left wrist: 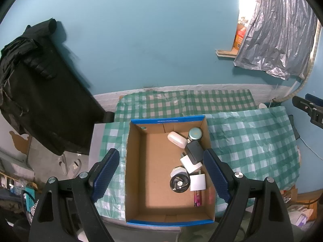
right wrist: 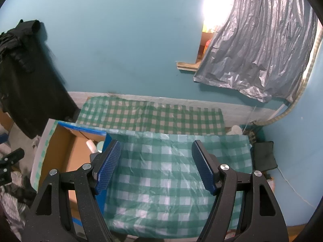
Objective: Organize rigid objects
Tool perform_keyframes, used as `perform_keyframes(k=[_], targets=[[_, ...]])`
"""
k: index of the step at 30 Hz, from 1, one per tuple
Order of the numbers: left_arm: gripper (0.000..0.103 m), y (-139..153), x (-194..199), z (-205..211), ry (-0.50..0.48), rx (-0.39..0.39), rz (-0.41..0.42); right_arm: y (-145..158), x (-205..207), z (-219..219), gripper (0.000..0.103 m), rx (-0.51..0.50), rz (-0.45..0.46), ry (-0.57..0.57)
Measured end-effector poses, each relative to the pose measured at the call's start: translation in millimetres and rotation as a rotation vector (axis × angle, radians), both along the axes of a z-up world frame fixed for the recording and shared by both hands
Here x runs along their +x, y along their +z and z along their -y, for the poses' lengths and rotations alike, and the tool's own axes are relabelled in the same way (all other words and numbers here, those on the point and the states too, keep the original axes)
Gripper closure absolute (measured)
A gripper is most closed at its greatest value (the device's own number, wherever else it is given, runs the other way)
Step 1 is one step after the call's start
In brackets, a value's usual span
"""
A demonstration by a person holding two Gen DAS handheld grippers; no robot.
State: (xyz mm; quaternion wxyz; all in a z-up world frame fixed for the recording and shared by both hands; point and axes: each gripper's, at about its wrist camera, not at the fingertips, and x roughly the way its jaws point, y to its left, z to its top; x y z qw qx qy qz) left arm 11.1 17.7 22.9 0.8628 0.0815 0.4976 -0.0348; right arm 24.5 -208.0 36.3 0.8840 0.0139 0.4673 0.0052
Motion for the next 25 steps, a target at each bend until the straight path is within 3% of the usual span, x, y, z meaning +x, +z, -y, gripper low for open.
perform_keyframes(k=[25], targets=[[0.015, -5.6, -1.2, 14.2, -0.001, 0.002, -0.012, -7.1, -3.2, 5.5, 0.031, 0.008, -0.011, 0.0]])
